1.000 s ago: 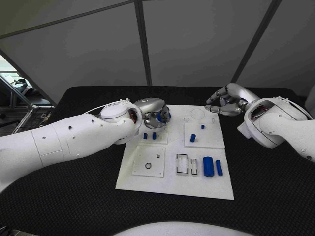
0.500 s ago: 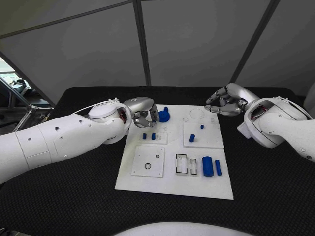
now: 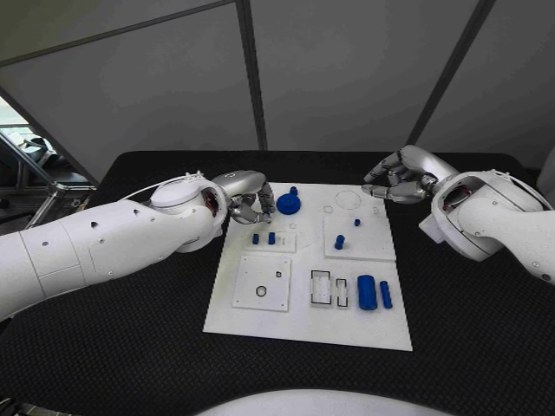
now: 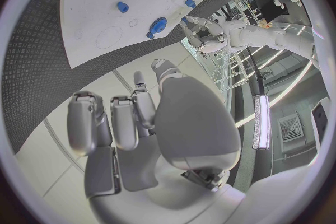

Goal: Assemble the parts on the task board

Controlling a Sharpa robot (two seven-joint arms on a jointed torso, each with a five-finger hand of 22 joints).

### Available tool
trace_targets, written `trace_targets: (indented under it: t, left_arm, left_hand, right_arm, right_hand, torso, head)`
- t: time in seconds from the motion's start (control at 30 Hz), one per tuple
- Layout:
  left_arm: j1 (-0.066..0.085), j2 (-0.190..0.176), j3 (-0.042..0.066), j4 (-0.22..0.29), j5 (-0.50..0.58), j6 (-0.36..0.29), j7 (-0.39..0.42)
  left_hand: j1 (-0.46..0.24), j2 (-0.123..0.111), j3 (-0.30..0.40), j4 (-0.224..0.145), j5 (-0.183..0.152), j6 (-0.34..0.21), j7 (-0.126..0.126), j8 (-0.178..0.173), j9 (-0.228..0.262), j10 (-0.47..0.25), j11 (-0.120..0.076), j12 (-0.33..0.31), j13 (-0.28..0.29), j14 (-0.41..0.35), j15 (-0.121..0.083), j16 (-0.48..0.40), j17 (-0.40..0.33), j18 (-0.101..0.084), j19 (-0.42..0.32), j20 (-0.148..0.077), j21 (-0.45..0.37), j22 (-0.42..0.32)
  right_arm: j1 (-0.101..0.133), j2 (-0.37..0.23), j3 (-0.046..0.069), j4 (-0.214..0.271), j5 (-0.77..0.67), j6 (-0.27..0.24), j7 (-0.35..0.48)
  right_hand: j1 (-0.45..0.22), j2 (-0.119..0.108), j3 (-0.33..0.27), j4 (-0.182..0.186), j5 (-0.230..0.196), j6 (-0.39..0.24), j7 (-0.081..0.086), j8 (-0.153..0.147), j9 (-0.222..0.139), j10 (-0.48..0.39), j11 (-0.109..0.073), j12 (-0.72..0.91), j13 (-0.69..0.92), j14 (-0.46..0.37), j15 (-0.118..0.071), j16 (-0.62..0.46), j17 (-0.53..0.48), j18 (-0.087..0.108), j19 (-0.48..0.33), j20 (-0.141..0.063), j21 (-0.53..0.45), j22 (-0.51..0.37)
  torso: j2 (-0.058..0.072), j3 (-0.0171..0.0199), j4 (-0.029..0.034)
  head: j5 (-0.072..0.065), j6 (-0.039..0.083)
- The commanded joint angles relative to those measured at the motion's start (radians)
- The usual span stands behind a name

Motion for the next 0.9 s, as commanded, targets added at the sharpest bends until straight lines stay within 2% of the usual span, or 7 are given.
trace_targets:
  t: [0.03, 0.9]
  left_arm:
    - [0.0, 0.001, 0.001, -0.004, 0.011, 0.014, -0.008]
    - [-0.01, 0.023, 0.001, -0.025, 0.014, 0.035, -0.013]
  left_hand:
    - [-0.009, -0.002, 0.005, -0.001, 0.005, 0.006, 0.0, -0.006, 0.001, 0.007, -0.002, -0.003, 0.001, 0.008, 0.0, 0.007, -0.001, 0.003, 0.007, 0.001, 0.004, 0.097]
    - [-0.016, -0.004, 0.005, -0.001, 0.004, 0.006, 0.0, -0.009, 0.0, 0.008, -0.002, -0.008, 0.001, 0.007, 0.0, 0.005, -0.007, 0.004, 0.004, 0.001, -0.002, 0.095]
  right_arm:
    - [0.002, 0.0, 0.001, 0.002, -0.003, 0.002, 0.008]
    - [0.002, 0.002, 0.001, 0.003, -0.003, 0.003, 0.008]
  right_hand:
    - [-0.004, 0.007, 0.005, -0.001, 0.004, 0.002, -0.002, -0.003, -0.001, -0.003, -0.001, -0.005, 0.0, 0.063, -0.005, -0.004, 0.075, 0.021, -0.006, 0.002, -0.007, 0.107]
    - [-0.004, 0.007, 0.005, -0.001, 0.004, 0.002, -0.002, -0.003, -0.001, -0.003, -0.001, -0.005, 0.0, 0.063, -0.005, -0.004, 0.075, 0.021, -0.006, 0.002, -0.007, 0.107]
  torso:
    - [0.0, 0.0001, -0.0005]
    - [0.0, 0.0003, -0.0012]
  head:
    - [0.0, -0.001]
    - [0.0, -0.007]
